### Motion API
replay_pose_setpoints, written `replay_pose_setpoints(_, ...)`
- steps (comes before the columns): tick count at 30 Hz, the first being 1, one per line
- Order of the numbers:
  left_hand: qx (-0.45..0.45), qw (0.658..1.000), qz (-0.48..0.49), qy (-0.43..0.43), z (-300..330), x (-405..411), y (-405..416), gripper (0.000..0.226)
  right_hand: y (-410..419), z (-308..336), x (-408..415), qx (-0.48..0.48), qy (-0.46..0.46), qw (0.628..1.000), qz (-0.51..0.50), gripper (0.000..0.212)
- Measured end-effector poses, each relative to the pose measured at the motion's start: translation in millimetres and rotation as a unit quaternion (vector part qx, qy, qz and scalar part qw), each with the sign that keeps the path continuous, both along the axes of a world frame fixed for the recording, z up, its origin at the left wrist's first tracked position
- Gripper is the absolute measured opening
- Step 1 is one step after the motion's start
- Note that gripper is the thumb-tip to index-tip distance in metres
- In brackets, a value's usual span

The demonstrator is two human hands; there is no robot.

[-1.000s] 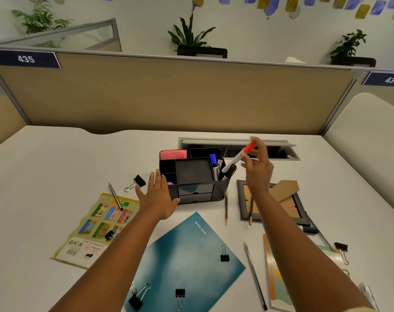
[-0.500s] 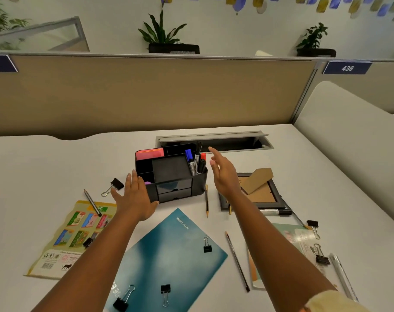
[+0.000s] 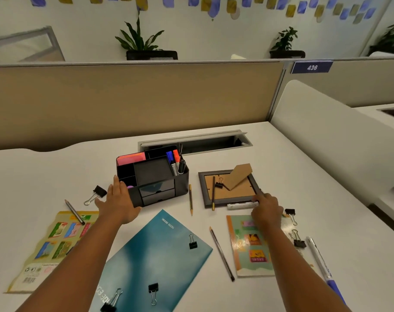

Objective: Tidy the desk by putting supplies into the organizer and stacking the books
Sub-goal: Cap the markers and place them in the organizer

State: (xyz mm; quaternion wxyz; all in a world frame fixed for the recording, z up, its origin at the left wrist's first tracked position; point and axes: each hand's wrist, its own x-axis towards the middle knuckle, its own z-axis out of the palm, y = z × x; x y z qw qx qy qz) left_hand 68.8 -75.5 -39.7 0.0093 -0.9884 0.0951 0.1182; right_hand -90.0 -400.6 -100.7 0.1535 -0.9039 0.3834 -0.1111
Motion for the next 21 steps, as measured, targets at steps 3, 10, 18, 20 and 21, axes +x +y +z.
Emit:
replay_pose_setpoints(3,-0.020,1.000,-0.002,0.009,-3,4,2,0.097,-7,-2,-3,-0.015,0.007,0.998,0.058,0.035)
replay_pose_setpoints(10,-0.027,1.000,0.001,0.012,-1,4,1,0.097,-13,2,0,-0.052,0.077,0.980,0.178,0.025)
replay_pose_setpoints(18,-0.024,1.000,0.001,0.003,-5,2,1,0.095,15,44,33,0.084,-0.184,0.954,0.220,0.018)
replay_pose_setpoints(20,-0.028,1.000,0.000,0.002,-5,2,2,0.095,27,61,50,0.126,-0.246,0.938,0.210,0.019)
replay_pose_setpoints(21,-0.030,1.000,0.000,0.001,-5,2,2,0.095,34,70,58,0.147,-0.277,0.928,0.200,0.018)
